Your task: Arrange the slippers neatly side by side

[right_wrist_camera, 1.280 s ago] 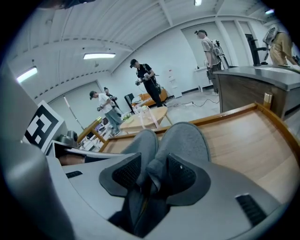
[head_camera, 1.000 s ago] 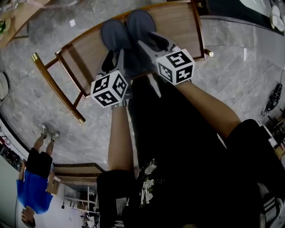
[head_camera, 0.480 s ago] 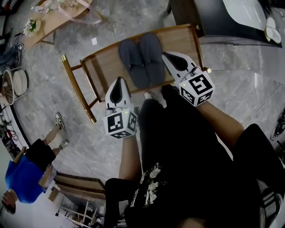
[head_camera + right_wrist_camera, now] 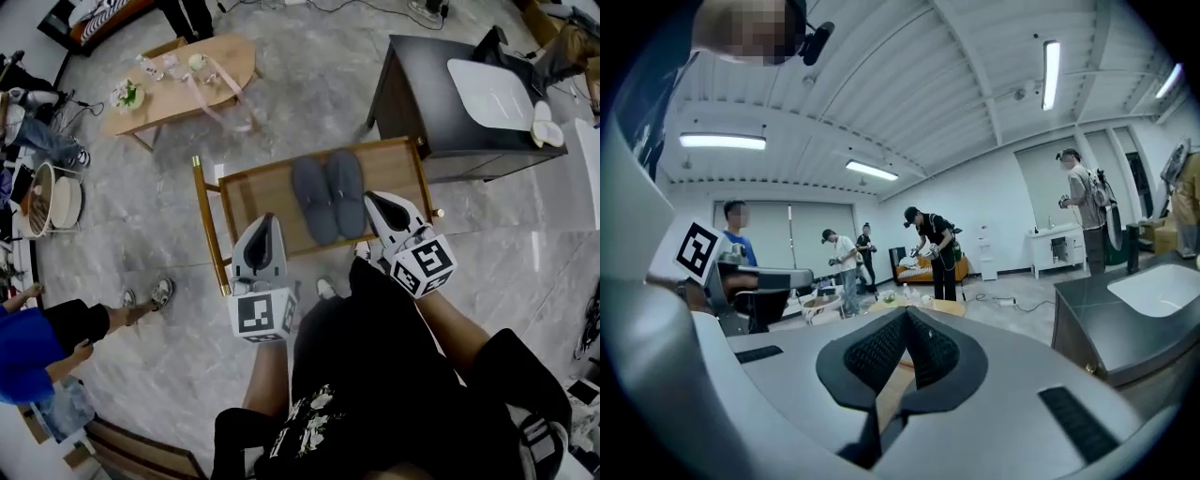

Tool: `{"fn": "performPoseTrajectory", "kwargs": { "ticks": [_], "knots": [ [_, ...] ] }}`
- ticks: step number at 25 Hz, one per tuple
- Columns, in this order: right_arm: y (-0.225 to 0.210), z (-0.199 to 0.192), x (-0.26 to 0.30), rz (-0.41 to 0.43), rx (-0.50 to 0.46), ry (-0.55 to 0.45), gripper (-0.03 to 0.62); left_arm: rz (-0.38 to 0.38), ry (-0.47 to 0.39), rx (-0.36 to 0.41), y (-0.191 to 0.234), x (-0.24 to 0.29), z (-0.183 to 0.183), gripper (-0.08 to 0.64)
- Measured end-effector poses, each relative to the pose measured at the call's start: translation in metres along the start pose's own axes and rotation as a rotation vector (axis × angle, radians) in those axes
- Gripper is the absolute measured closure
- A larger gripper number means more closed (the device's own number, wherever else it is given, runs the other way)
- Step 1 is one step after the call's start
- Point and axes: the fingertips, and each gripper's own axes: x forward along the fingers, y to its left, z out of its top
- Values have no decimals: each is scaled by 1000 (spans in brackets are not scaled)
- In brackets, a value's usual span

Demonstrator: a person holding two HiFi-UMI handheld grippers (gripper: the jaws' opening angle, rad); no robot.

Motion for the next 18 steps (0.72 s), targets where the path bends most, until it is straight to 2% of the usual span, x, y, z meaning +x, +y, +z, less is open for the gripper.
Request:
{"fn": "performPoseTrajectory", "kwargs": {
  "ticks": [3,6,13,18],
  "knots": [
    [18,9,-17,-13,-72,-11,594,-3,-43,11,-3,-23,11,557],
    [32,24,-34,-27,-136,-36,594,-8,-96,-12,-6,-41,26,557],
    [53,56,-50,-38,-199,-111,594,-41,-152,-6,-10,-62,49,557],
    [68,77,-57,-57,-241,-169,594,-29,-194,70,-8,-73,60,557]
  ]
}}
